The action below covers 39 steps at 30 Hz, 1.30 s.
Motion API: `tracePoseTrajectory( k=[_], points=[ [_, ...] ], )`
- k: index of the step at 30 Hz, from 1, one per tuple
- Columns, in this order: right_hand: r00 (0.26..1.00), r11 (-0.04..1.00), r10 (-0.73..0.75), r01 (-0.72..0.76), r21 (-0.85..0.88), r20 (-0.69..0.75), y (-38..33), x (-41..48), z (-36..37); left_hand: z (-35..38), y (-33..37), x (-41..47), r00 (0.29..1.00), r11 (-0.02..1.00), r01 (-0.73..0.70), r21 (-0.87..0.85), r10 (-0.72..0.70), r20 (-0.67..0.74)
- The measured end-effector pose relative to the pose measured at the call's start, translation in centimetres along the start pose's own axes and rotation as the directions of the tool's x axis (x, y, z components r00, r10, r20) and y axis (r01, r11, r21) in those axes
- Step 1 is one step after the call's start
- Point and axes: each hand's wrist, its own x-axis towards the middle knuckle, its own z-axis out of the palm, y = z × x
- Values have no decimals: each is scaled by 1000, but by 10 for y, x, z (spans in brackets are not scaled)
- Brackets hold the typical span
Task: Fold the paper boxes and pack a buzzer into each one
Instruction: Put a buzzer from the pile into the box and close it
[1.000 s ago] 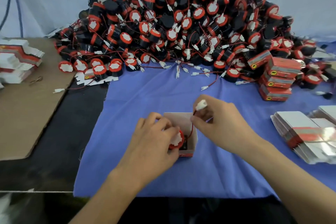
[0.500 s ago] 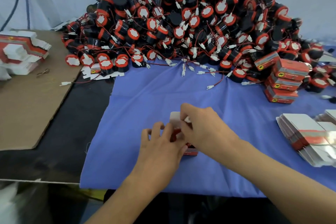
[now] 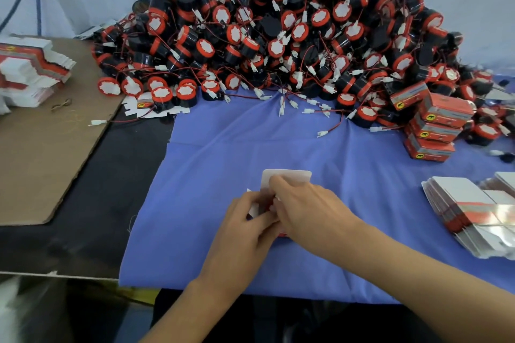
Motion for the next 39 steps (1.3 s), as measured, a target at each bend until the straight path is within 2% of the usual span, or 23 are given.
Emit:
tracePoseTrajectory(
  k=[5,15,18,23,25,27,29,31,34,36,39],
  points=[
    [984,990,89,-105,-96,-156,12,-7,4,4,-6,-1,1000,999,12,-31,-12,-27],
    [953,949,231,-265,-168,-195,11,-14,-11,5,-8,-6,998,991,50,-124,-54,-32],
    [963,944,207,-242,-224,-172,5,-9,-8,4,-9,-6,999,992,26,-120,-31,-39],
    [995,908,68,-90,-409,-66,-12,-5,3,5,-9,-5,1000,993,1,-116,-3,-14],
    [995,934,83,-95,-345,-51,-14,-1,9,5,-12,-5,1000,984,30,-178,-29,8],
    [997,973,62,-69,-221,-39,-15,2,9,5,-14,-5,990,948,136,-289,-124,59],
    [999,999,42,-42,-18,-13,-14,1,8,5,-13,-7,966,844,257,-471,-231,115],
    [997,989,67,-62,135,-33,-13,-2,8,7,-12,-9,956,817,293,-497,-269,120],
    [997,994,76,-74,84,-17,-8,-2,11,7,-15,-10,952,833,305,-461,-285,113],
    [999,999,30,-30,42,-9,-5,-3,14,5,-13,-10,956,850,290,-439,-272,106],
    [1000,996,-14,17,92,-27,-4,-5,14,3,-11,-9,953,814,298,-499,-285,104]
  ],
)
